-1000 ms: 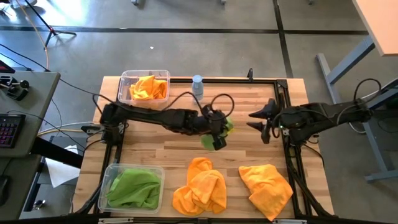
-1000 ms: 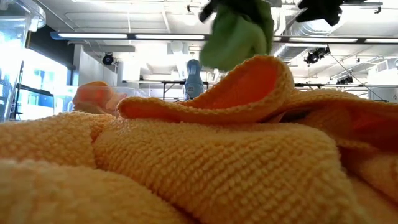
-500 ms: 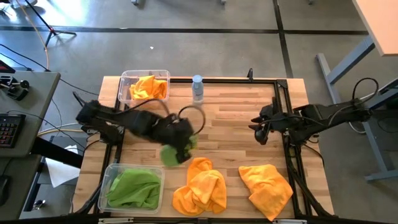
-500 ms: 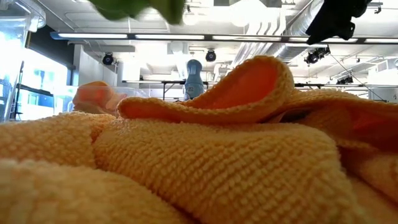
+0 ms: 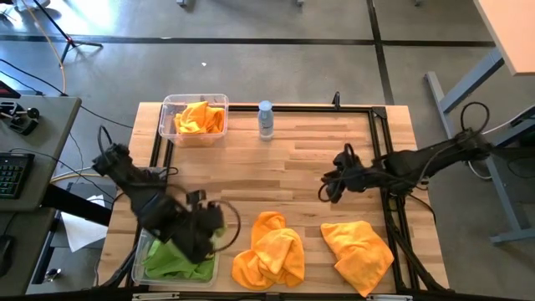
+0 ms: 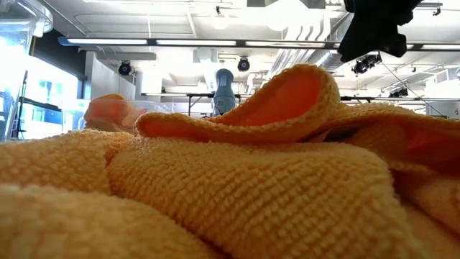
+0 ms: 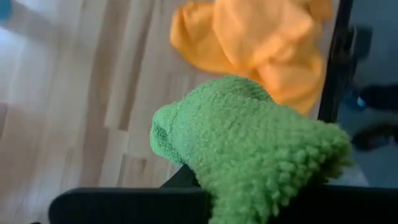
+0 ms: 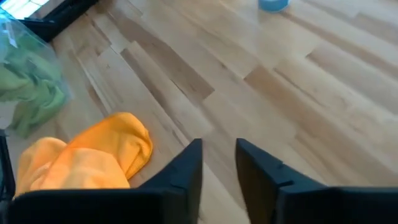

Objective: Sort microfiber towel by color & place in baskets
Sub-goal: Put the green microfiber towel into the bottom transparent bin

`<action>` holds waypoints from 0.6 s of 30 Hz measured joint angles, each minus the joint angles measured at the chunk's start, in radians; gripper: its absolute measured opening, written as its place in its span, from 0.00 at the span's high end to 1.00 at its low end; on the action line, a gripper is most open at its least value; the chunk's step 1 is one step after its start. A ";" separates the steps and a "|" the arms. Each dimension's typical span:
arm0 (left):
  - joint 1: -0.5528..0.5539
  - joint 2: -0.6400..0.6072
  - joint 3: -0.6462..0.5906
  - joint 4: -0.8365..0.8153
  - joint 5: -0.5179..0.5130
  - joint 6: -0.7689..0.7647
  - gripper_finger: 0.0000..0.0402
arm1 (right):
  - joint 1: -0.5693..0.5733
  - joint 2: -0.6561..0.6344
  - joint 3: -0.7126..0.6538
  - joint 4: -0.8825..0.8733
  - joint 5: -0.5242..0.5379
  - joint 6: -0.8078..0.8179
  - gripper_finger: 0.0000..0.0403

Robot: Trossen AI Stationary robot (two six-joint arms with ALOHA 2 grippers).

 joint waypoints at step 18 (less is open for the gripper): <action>-0.260 -0.148 -0.563 0.419 0.094 -0.216 0.99 | 0.170 0.197 0.000 0.245 0.087 0.274 0.99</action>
